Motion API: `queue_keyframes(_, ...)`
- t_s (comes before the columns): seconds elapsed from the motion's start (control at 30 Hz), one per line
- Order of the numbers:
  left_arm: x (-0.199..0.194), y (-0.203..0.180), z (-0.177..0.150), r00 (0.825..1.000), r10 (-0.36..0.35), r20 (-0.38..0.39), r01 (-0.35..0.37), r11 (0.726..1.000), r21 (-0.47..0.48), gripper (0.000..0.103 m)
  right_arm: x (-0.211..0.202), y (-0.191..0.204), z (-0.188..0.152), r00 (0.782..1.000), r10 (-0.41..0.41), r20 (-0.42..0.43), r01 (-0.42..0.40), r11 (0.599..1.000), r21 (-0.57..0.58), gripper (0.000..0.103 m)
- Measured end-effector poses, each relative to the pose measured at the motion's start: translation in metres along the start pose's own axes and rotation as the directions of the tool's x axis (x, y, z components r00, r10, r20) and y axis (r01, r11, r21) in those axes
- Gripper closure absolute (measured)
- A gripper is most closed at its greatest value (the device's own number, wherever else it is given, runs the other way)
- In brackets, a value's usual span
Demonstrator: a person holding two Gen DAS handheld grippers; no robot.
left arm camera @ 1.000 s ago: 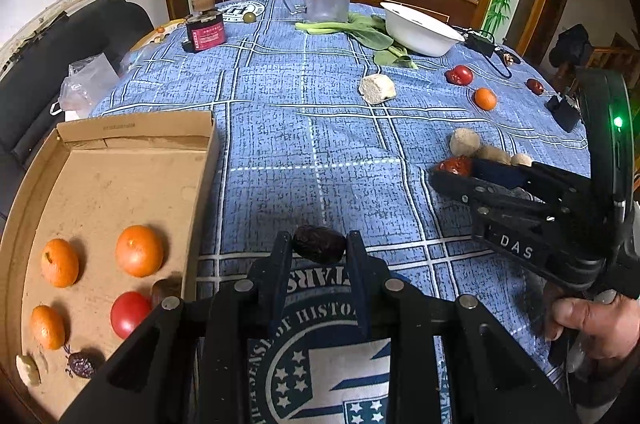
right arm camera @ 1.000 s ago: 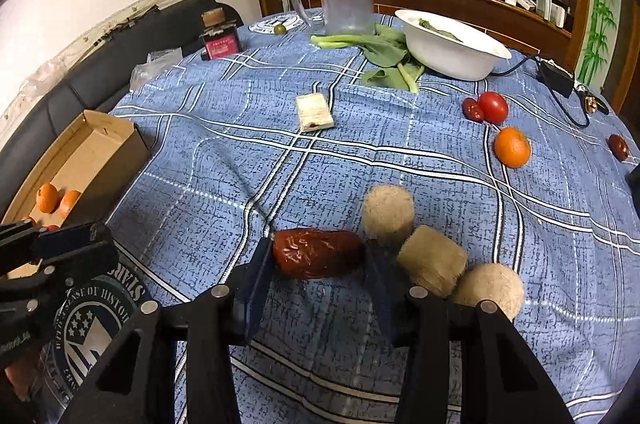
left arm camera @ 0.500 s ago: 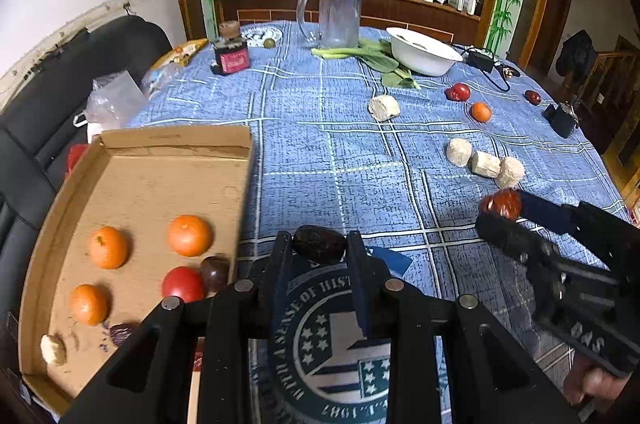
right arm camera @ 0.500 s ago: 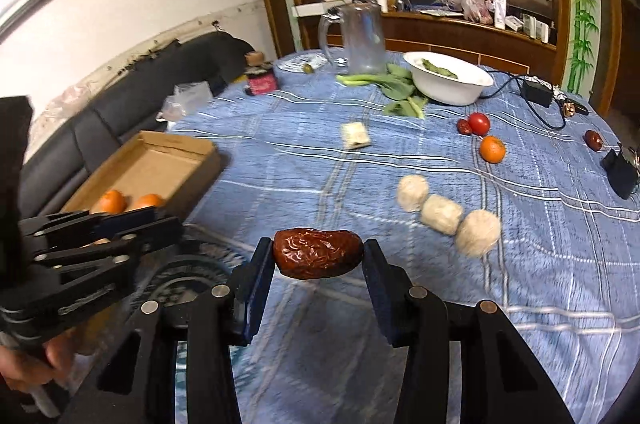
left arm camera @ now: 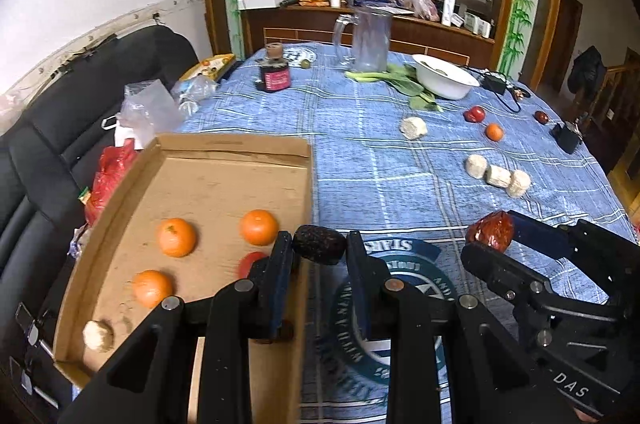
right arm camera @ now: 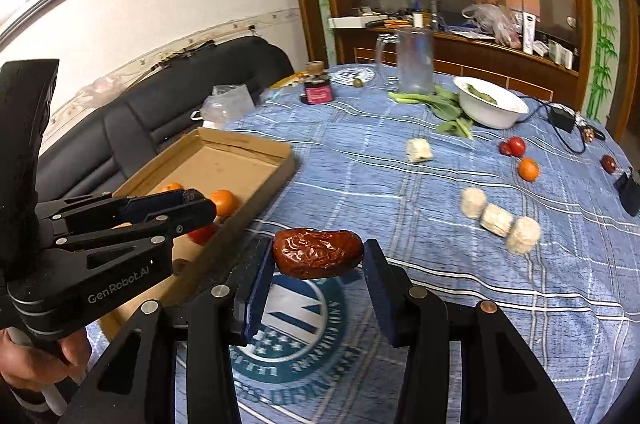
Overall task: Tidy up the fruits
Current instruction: 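Carry the dark date and red jujube over the cardboard box with both tools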
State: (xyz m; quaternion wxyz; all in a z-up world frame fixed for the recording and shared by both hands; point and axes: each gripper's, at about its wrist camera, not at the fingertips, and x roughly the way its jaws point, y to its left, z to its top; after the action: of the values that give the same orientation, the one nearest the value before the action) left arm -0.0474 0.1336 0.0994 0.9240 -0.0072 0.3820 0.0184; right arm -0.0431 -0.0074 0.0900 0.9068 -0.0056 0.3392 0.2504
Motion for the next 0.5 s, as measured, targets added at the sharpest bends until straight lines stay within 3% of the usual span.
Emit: queue_keyframes(0.5,-0.004,0.076,-0.006,0.998,0.054,-0.015,-0.056,0.994,-0.095,0.076,0.035,0.062,0.010,0.994,0.099,-0.037,-0.102,0.992,-0.070,0.053)
